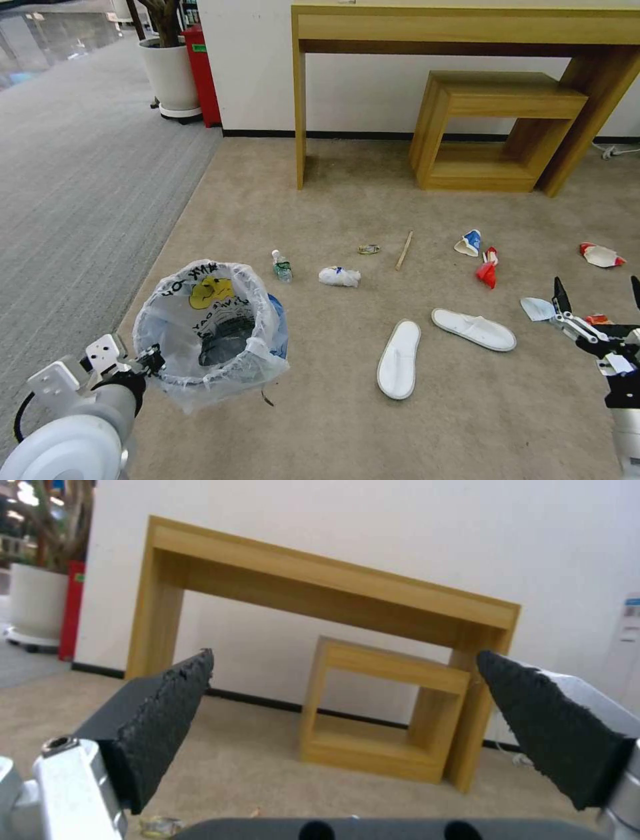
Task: Pick up the trash bin and place the garbage on the floor into it.
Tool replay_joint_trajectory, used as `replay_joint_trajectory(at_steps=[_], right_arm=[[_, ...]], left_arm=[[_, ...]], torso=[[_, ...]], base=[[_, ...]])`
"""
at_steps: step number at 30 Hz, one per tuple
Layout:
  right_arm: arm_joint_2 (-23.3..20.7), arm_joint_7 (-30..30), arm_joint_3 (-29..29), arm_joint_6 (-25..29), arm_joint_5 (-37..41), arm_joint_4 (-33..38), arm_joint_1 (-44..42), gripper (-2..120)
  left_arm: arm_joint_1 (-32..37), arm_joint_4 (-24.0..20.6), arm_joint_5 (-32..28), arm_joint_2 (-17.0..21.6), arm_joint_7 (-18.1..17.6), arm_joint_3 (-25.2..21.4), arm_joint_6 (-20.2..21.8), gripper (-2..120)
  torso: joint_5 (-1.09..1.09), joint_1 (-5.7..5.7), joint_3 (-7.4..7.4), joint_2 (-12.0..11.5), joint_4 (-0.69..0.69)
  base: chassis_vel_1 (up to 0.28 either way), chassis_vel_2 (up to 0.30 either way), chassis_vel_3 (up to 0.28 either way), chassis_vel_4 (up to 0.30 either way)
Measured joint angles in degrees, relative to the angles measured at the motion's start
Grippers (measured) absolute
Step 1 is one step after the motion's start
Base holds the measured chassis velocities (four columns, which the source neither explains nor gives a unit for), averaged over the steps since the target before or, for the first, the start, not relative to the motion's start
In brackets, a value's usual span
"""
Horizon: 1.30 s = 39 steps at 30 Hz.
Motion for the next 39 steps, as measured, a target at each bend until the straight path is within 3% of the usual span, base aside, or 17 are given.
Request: replay_joint_trajectory(at_steps=[15, 24, 33, 39], right_arm=[[-0.99, -0.95, -1.10, -1.10, -2.30, 0.97, -1.30, 100], [-4.67, 3.23, -6.48, -11.66, 3.74, -1.41, 0.45, 100], [-8.27, 2.50, -12.08, -18.93, 6.48, -5.18, 2.39, 100], [-9.16, 1.87, -14.32, -19.96, 6.94, -5.38, 3.07, 100]], left_arm=[[5.47, -0.05, 5.17, -4.95, 2.37, 0.44, -0.22, 0], [9.05, -0.06, 9.31, -5.37, 2.25, 2.10, -2.01, 0], [10.38, -0.09, 9.55, -5.92, 2.06, 1.50, -2.15, 0], [11.13, -0.09, 10.50, -6.02, 2.04, 1.39, -2.26, 0]], torso=[[0.00, 0.00, 0.00, 0.00, -0.01], [0.00, 0.00, 0.01, 0.00, 0.00], [0.00, 0.00, 0.00, 0.00, 0.00], [-0.01, 0.00, 0.00, 0.00, 0.00]], base=[[0.000, 0.000, 0.000, 0.000], [0.000, 0.000, 0.000, 0.000], [0.000, 0.000, 0.000, 0.000], [0.000, 0.000, 0.000, 0.000]])
